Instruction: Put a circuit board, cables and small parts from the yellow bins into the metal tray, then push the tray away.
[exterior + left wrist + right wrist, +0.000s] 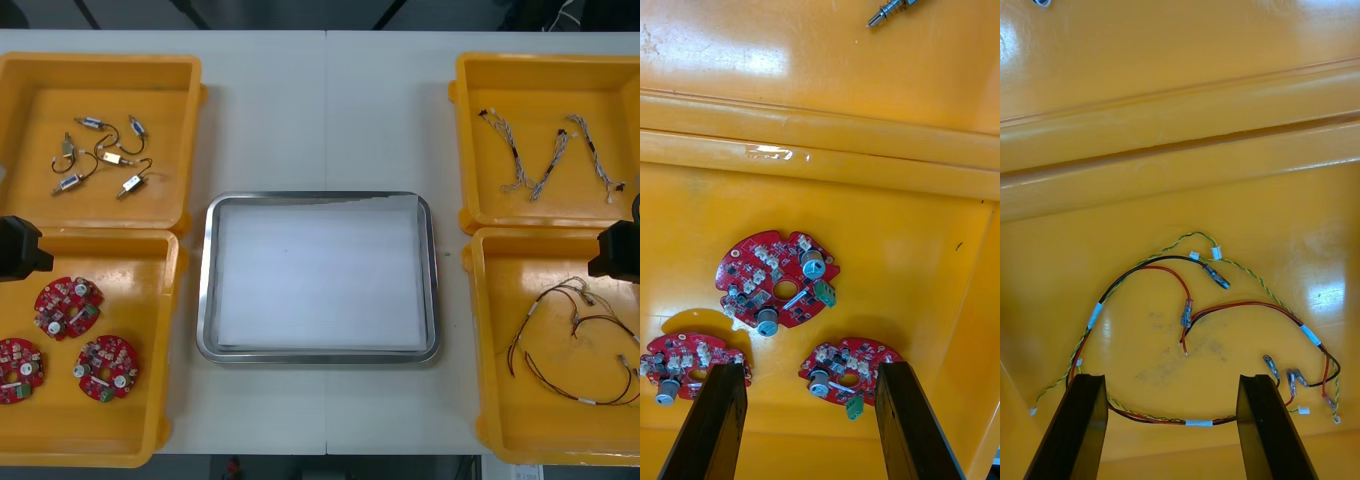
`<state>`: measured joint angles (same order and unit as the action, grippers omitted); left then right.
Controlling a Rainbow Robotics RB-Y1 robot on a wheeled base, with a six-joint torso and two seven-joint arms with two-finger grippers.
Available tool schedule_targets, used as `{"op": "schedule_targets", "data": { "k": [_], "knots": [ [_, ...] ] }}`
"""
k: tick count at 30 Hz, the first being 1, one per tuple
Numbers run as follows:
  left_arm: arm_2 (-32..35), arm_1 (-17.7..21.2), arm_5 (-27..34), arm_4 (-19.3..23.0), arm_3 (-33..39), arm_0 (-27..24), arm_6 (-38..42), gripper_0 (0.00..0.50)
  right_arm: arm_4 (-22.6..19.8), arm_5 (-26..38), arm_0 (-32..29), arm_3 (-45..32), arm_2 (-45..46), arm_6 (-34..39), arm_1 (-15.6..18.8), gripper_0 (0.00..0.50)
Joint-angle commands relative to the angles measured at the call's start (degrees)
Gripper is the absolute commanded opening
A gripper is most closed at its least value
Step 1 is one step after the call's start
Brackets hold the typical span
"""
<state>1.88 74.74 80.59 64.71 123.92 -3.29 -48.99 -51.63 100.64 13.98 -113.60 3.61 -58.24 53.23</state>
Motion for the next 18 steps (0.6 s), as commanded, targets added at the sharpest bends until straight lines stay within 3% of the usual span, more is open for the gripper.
{"op": "schedule_targets", "data": {
  "k": [1, 18],
  "knots": [
    [0.76, 1.81, 0.18, -0.55, 0.62, 0.12, -3.66, 0.5, -0.23, 0.35, -0.71, -1.44, 1.58, -0.29, -0.41, 0.5],
    [0.76, 1.81, 0.18, -0.55, 0.62, 0.12, -3.66, 0.5, -0.23, 0.35, -0.71, -1.44, 1.58, -0.29, -0.41, 0.5]
  ]
}}
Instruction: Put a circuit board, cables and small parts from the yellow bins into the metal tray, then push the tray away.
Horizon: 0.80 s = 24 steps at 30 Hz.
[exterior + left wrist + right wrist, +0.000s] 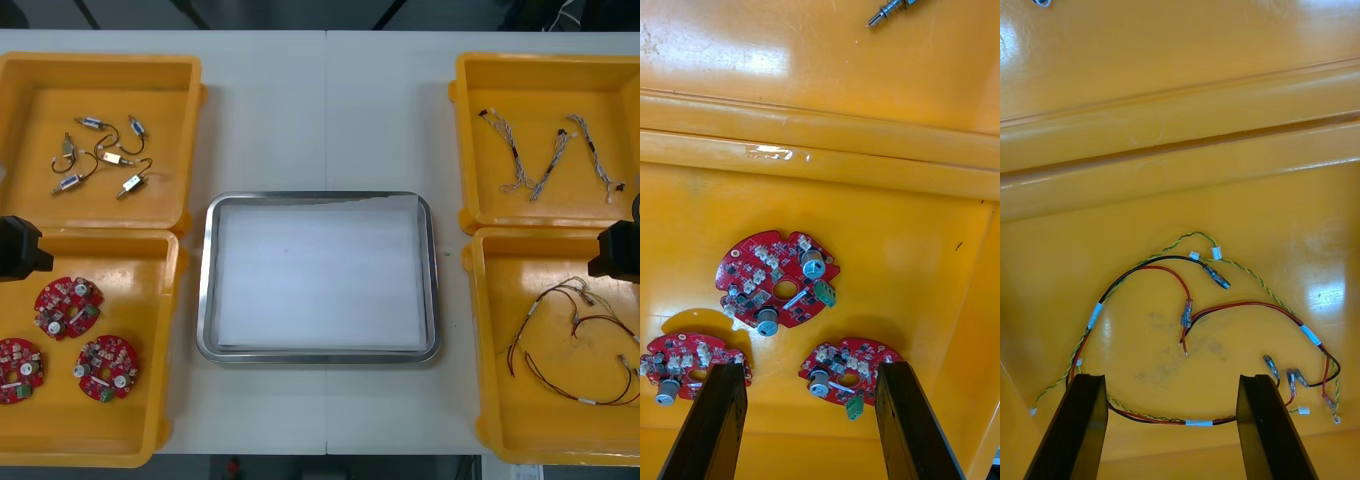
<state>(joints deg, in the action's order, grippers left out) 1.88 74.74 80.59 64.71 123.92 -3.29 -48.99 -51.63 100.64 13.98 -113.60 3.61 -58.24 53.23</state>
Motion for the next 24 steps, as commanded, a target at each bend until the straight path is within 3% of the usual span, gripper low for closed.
{"op": "schedule_targets", "data": {
  "k": [1, 11, 14, 24],
  "knots": [
    [0.76, 1.81, 0.18, -0.55, 0.62, 0.12, -3.66, 0.5, -0.49, 0.52, -2.12, -0.3, 0.26, -0.47, -0.23, 0.5],
    [0.41, 1.63, -0.09, -0.55, 0.45, 0.3, -3.66, 0.5, -4.45, 0.44, -2.12, -0.13, -0.09, -2.49, 6.01, 0.5],
    [0.49, 2.16, -0.53, -0.37, 0.45, 0.21, -3.92, 0.5, -5.33, 0.44, -2.73, -0.13, 0.09, -8.03, 7.68, 0.5],
    [0.58, 2.69, -2.37, -0.64, 0.01, 1.27, -9.2, 0.5, -5.59, -4.4, -9.76, -0.13, 3.95, -24.55, 8.21, 0.5]
  ]
}}
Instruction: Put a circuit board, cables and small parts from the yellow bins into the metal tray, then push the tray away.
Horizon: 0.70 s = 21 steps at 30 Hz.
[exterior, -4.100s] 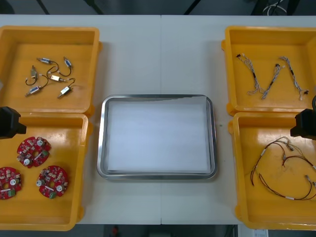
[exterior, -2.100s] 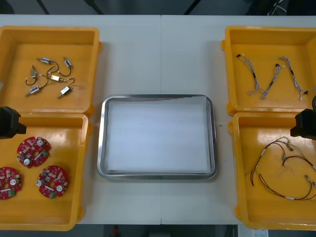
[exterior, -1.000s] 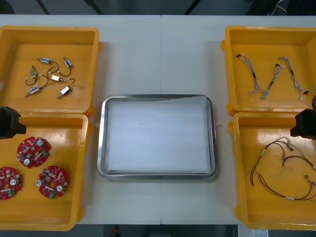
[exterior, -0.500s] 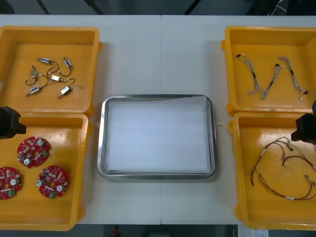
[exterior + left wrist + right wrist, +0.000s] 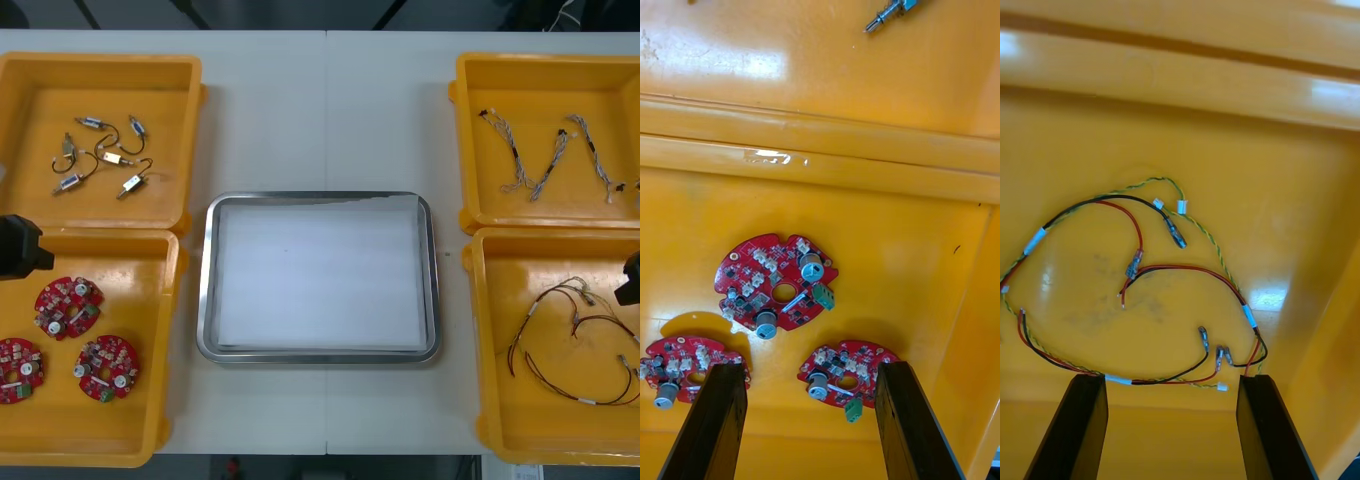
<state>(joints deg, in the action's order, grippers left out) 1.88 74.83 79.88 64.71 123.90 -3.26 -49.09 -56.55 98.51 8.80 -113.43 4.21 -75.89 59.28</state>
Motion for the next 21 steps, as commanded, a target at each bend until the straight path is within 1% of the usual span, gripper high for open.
{"op": "schedule_targets", "data": {
  "k": [1, 4, 7, 11, 13, 14, 16, 18, 19, 21],
  "knots": [
    [0.58, 2.6, -2.1, -0.64, -0.33, 1.5, -10.5, 0.5, -0.66, -3.06, -5.64, -0.3, 3.62, -8.84, 2.07, 0.5],
    [1.29, 2.6, -2.19, -0.55, -0.77, 2.65, -13.75, 0.5, -0.4, -5.34, -7.84, -0.3, 4.14, -13.23, 2.15, 0.5],
    [3.48, 2.78, -2.19, -0.55, -0.86, 5.11, -17.09, 0.5, 0.3, -7.54, -9.77, -0.3, 4.23, -17.54, 2.07, 0.5],
    [6.56, 2.78, -2.63, -0.37, -0.94, 8.8, -21.31, 0.5, 0.74, -10.18, -11.88, 0.23, 4.23, -21.76, 2.15, 0.5],
    [7.35, 2.78, -2.98, -0.29, -0.86, 10.2, -23.16, 0.5, 0.48, -11.58, -12.32, 1.37, 4.23, -23.96, 2.07, 0.5],
    [7.35, 2.78, -2.98, -0.29, -0.86, 10.2, -23.16, 0.5, 0.48, -11.58, -12.32, 1.37, 4.23, -23.96, 2.07, 0.5],
    [8.41, 2.78, -4.12, -0.02, -0.86, 12.58, -26.41, 0.5, -0.66, -13.16, -12.49, 4.27, 4.23, -28.0, 2.07, 0.5],
    [8.76, 2.86, -4.65, -0.02, -0.86, 13.46, -27.64, 0.5, -1.37, -13.87, -12.49, 5.59, 4.23, -29.49, 2.15, 0.5],
    [9.28, 2.78, -5.62, 0.15, -0.86, 14.95, -29.49, 0.5, -2.6, -14.92, -12.49, 7.61, 4.23, -31.87, 2.07, 0.5],
    [9.72, 2.78, -6.67, 0.51, -0.94, 16.36, -31.16, 0.5, -2.95, -15.71, -12.49, 9.19, 4.23, -34.15, 2.07, 0.5]
  ]
}}
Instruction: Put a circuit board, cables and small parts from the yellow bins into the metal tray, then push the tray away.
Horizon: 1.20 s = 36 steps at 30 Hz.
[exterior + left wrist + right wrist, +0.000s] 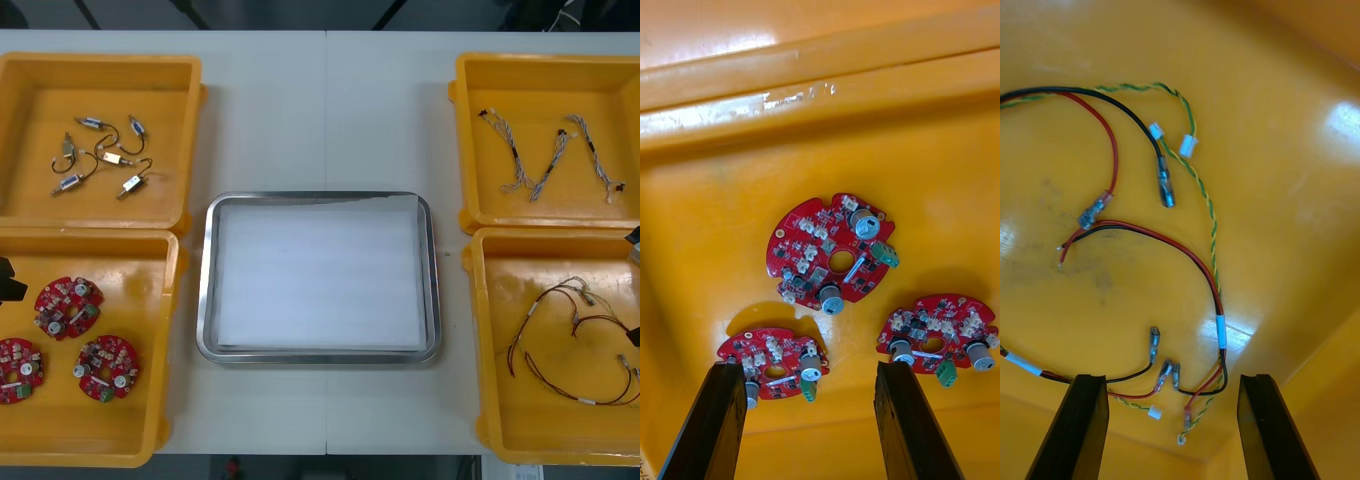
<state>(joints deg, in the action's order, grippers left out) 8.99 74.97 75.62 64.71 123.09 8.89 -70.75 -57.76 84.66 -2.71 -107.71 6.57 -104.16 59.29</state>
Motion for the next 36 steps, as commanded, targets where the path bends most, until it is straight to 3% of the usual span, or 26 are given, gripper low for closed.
{"op": "schedule_targets", "data": {
  "k": [1, 12, 21, 31, 36],
  "knots": [
    [2.7, 2.72, -2.85, 0.59, -0.04, 4.65, -9.94, 0.5, -1.74, -2.13, -0.98, 3.91, 1.86, -6.41, 2.05, 0.5],
    [2.78, 2.63, -8.91, 0.42, -0.13, 10.98, -21.36, 0.5, -2.18, -5.74, -0.98, 9.63, 1.42, -16.34, 2.05, 0.5],
    [1.64, 2.72, -10.5, -0.2, -0.13, 13.0, -25.05, 0.5, -1.57, -10.4, -0.98, 11.3, -1.92, -17.4, 2.05, 0.5],
    [-6.53, 3.42, -17.62, -8.9, -0.13, 12.91, -26.11, 0.5, -1.13, -13.56, -0.98, 13.93, -4.73, -18.01, 2.05, 0.5],
    [-9.17, 4.3, -19.72, -10.75, -0.22, 12.91, -26.37, 0.5, -0.51, -14.53, -0.98, 14.46, -5.78, -18.01, 2.05, 0.5]
  ]
}}
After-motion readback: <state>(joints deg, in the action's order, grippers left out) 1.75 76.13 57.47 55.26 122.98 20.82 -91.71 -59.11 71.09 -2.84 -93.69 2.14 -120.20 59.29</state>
